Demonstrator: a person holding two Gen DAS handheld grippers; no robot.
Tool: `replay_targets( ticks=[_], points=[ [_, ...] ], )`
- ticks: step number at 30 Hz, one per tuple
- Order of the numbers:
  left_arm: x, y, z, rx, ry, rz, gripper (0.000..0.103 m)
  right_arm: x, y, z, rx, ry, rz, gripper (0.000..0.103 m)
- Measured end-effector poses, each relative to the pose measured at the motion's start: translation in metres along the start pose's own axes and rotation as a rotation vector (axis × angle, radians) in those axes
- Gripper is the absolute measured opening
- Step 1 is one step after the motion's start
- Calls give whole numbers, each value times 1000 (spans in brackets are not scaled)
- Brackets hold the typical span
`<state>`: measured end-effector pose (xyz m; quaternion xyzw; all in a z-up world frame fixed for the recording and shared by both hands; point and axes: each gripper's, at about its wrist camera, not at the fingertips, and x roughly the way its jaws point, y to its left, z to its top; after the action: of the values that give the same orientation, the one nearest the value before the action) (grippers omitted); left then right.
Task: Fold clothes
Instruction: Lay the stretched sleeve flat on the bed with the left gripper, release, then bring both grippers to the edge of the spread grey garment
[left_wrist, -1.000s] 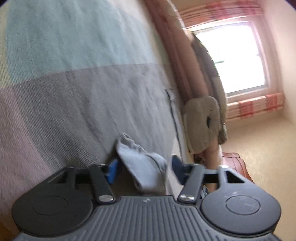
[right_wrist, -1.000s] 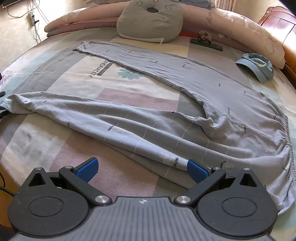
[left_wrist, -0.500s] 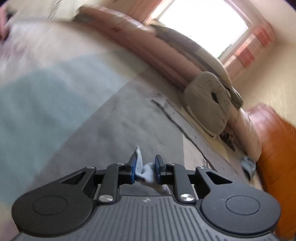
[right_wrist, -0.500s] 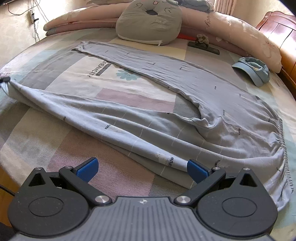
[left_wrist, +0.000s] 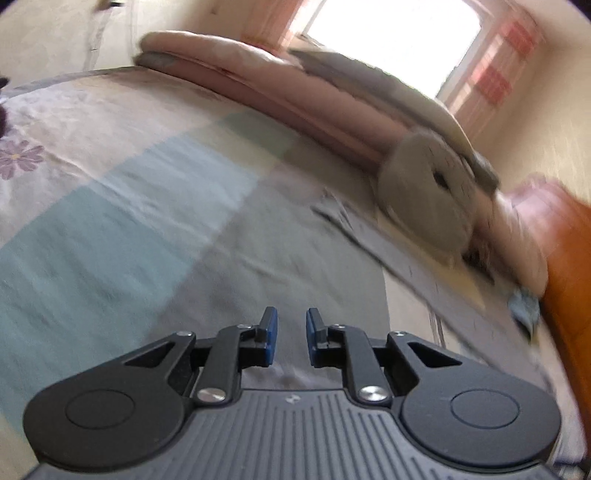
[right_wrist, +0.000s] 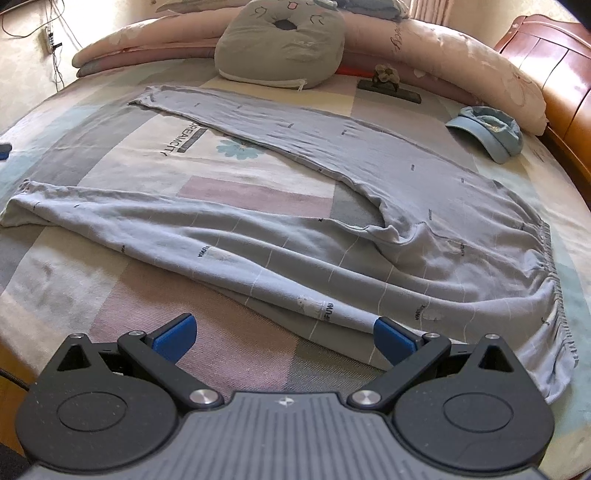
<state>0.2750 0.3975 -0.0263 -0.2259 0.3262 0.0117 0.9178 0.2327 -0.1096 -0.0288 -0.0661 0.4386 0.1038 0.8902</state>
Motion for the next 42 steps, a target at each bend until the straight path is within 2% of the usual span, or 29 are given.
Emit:
replay_targets(
  ticks=[1, 3, 9, 12, 21, 23, 25, 26, 30, 33, 35, 38, 42],
  points=[
    [1, -9, -8, 30, 20, -6, 23, 0, 0, 0, 1, 3, 0, 103],
    [2, -28, -23, 90, 61, -19, 38, -3, 0, 0, 4, 1, -3, 103],
    [14, -106, -72, 331, 173, -61, 56, -12, -14, -3, 63, -4, -31, 103],
    [22, -144, -84, 410, 192, -122, 66, -16, -25, -9, 98, 1, -54, 103],
    [35, -234, -118, 552, 254, -242, 71, -22, -81, -45, 153, 13, -74, 102],
    [34, -249, -129, 566, 283, -260, 71, -21, -94, -52, 168, 9, -41, 100],
    [34, -265, -141, 569, 313, -265, 71, -20, -104, -56, 174, -10, 0, 93],
    [35, -272, -147, 567, 328, -266, 71, -17, -107, -56, 167, -13, 30, 86],
    [38, -296, -171, 547, 375, -263, 71, -3, -109, -48, 52, -13, 169, 60],
    [45, -307, -184, 520, 399, -231, 71, 7, -105, -39, -67, -13, 277, 52],
    [49, -311, -186, 506, 398, -207, 71, 14, -102, -33, -138, -10, 340, 52],
    [55, -313, -183, 492, 384, -174, 71, 21, -103, -24, -200, -14, 379, 52],
    [63, -312, -171, 471, 363, -136, 71, 30, -116, -11, -179, -13, 418, 52]
  ],
)
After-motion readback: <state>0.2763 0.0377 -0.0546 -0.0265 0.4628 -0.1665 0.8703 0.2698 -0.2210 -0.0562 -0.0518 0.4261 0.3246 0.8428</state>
